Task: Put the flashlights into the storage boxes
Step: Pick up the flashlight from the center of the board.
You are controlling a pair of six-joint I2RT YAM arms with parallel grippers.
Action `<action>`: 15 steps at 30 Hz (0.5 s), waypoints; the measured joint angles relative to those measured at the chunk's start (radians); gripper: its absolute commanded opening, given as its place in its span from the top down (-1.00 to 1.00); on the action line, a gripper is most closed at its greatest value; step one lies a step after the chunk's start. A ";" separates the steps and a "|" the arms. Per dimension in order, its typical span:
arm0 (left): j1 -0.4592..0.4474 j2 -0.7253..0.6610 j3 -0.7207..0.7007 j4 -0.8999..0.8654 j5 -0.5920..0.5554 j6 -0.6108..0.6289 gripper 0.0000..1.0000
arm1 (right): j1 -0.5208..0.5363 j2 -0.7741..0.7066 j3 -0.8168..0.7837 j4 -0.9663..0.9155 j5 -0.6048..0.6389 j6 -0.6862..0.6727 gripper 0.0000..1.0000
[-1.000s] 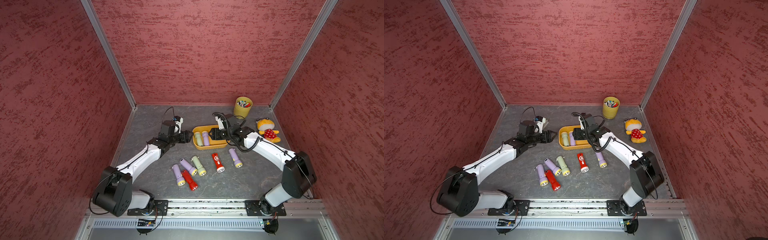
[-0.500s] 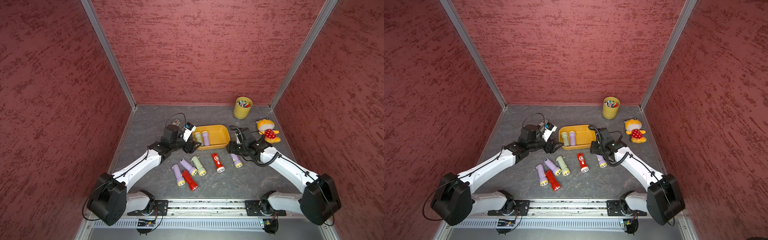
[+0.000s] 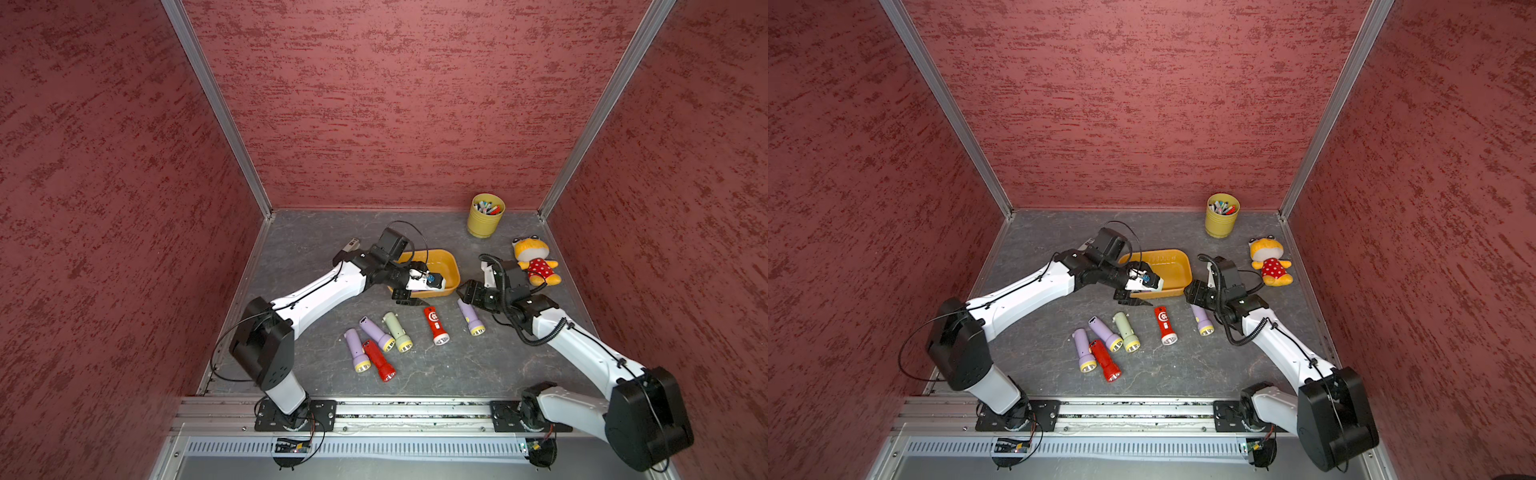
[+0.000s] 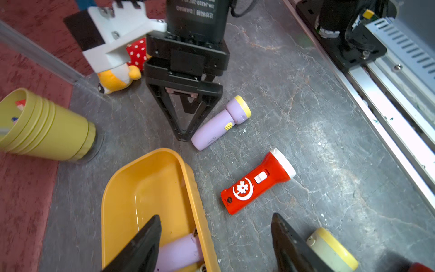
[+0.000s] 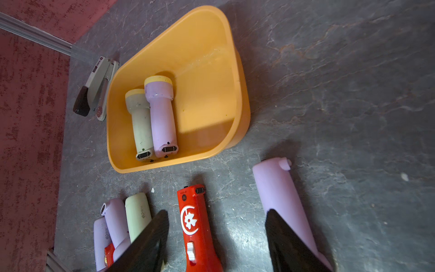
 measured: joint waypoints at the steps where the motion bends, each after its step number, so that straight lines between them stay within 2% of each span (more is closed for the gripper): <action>1: -0.010 0.034 0.036 -0.032 -0.003 0.044 -0.44 | -0.010 -0.015 -0.010 0.005 0.000 -0.003 -0.36; 7: -0.091 0.191 0.153 -0.170 -0.051 0.238 -0.43 | -0.057 -0.123 -0.073 0.027 0.004 -0.015 -0.37; 15: -0.144 0.315 0.264 -0.270 -0.106 0.362 -0.40 | -0.079 -0.233 -0.148 0.026 0.053 -0.018 -0.37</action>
